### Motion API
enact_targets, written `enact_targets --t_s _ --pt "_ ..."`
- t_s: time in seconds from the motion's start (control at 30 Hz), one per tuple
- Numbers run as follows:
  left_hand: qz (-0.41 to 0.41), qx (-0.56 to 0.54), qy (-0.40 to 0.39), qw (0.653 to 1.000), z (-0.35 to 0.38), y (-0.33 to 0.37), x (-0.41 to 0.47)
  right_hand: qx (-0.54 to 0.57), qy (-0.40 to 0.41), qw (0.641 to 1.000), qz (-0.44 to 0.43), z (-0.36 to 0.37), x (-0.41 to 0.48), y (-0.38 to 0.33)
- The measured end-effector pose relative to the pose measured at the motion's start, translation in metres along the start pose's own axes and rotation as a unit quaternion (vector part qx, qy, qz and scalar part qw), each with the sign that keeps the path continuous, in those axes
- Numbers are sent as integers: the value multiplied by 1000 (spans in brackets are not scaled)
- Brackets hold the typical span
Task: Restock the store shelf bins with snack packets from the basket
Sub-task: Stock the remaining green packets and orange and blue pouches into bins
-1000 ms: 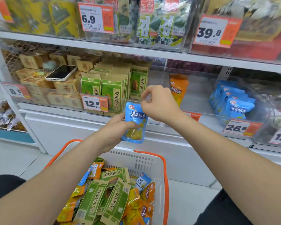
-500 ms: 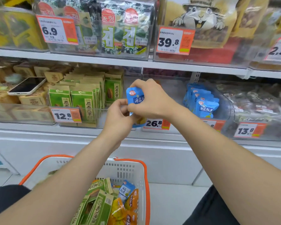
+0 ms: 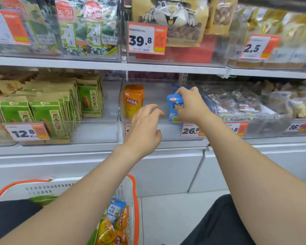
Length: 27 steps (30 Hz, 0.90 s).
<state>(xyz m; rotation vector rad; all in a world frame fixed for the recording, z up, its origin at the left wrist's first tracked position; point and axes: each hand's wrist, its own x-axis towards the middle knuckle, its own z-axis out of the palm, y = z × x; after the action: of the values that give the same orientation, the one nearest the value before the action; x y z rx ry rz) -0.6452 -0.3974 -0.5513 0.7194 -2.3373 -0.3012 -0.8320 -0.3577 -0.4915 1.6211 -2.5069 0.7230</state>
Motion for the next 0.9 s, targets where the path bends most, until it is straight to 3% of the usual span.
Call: enact_targets --t_s 0.2,0.33,0.53,0.67,0.77,0.9 --pt "9 51 -103 993 29 13 6 -22 -48 997 50 12 9 49" --pt "10 97 -122 988 38 19 9 -37 -37 994 101 10 16 50" --pt "3 73 -109 991 44 20 14 -162 -31 979 122 8 19 40" --pt "12 45 -124 991 43 14 11 -318 19 940 121 3 14 27" --pt "19 27 -101 994 40 7 4 -302 14 945 127 3 7 21" --pt "71 100 40 992 33 -6 -15 -256 42 963 70 -2 -8 -6"
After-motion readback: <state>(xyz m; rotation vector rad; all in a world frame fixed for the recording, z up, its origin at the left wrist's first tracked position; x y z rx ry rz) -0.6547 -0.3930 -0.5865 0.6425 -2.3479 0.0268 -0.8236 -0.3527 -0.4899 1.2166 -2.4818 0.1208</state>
